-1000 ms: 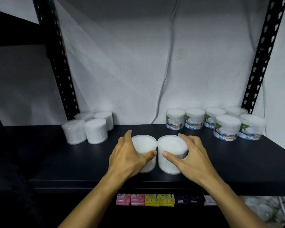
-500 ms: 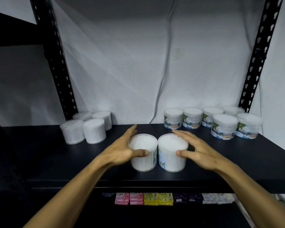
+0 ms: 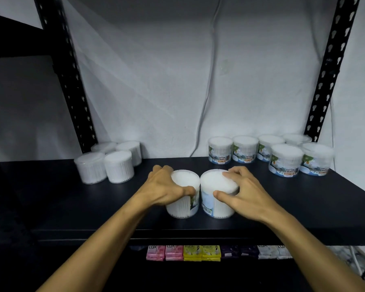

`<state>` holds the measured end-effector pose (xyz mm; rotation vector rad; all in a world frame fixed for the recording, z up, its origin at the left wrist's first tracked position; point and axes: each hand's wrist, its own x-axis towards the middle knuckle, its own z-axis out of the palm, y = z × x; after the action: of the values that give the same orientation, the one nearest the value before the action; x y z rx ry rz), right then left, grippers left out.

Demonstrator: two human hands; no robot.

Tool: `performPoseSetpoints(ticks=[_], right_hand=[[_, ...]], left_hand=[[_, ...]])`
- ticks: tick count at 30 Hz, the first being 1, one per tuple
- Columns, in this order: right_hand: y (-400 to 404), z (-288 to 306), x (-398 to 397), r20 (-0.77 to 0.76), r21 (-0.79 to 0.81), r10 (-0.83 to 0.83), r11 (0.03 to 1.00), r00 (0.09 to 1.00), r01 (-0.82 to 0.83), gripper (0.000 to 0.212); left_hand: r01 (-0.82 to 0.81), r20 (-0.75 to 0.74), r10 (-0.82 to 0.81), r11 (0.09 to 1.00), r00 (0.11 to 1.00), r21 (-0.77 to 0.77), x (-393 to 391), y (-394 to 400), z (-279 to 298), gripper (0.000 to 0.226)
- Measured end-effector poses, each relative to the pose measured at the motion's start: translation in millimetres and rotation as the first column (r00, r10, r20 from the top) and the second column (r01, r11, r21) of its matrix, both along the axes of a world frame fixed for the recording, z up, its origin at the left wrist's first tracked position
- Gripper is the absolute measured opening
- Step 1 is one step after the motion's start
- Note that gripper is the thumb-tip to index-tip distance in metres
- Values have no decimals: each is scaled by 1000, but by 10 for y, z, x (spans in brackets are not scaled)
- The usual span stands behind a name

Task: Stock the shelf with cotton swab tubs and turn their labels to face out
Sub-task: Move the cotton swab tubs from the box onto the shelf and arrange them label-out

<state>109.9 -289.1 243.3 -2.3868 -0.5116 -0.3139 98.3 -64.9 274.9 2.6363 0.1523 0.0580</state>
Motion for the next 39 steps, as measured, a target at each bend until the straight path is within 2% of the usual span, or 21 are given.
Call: performPoseSetpoints(ticks=[2, 4, 7, 9, 11, 14, 17, 21, 26, 28, 32, 34, 36, 39], right_hand=[[-63, 30, 53, -38, -4, 75, 997, 996, -76, 62], [-123, 69, 99, -81, -9, 144, 989, 986, -145, 61], [-193, 131, 150, -170, -24, 206, 977, 964, -213, 75], [-219, 159, 148, -205, -1, 220, 974, 954, -225, 81], [-218, 163, 121, -151, 37, 178, 984, 972, -174, 80], [-123, 112, 33, -26, 41, -21, 999, 999, 22, 88], [-2, 2, -51, -9, 43, -142, 989, 990, 142, 87], [16, -34, -61, -14, 96, -108, 989, 994, 109, 68], [-137, -15, 87, -102, 79, 56, 996, 993, -48, 73], [-181, 10, 135, -138, 79, 114, 991, 984, -104, 76], [-234, 58, 185, -204, 97, 185, 981, 961, -168, 84], [-266, 49, 186, -225, 114, 200, 977, 954, -178, 89], [-278, 10, 161, -190, 133, 167, 981, 968, -143, 93], [-211, -88, 59, -62, 202, 32, 979, 998, -19, 87]], left_hand=[[81, -34, -83, 995, 996, -55, 48, 80, 11, 97], [135, -53, -141, 985, 989, -106, 61, 144, 25, 107], [196, -66, -207, 971, 976, -138, 41, 180, 46, 116], [194, -49, -204, 968, 978, -161, 31, 184, 35, 125], [132, 9, -132, 985, 991, -111, 16, 159, -4, 135], [-31, 76, 29, 999, 997, 27, -51, 71, -84, 122], [-91, 84, 90, 996, 992, 11, -82, -14, -125, 111], [-60, 54, 67, 990, 996, -130, 0, 35, -152, 102], [72, -26, -82, 963, 996, -260, 38, 115, -85, 72], [118, -25, -131, 949, 991, -293, 25, 105, -67, 69], [167, -38, -185, 945, 982, -283, 30, 132, -62, 106], [164, -24, -178, 943, 984, -290, 23, 164, -67, 117], [129, 31, -125, 952, 992, -280, -7, 172, -81, 126], [45, 129, -17, 975, 992, -218, -85, 109, -141, 130]])
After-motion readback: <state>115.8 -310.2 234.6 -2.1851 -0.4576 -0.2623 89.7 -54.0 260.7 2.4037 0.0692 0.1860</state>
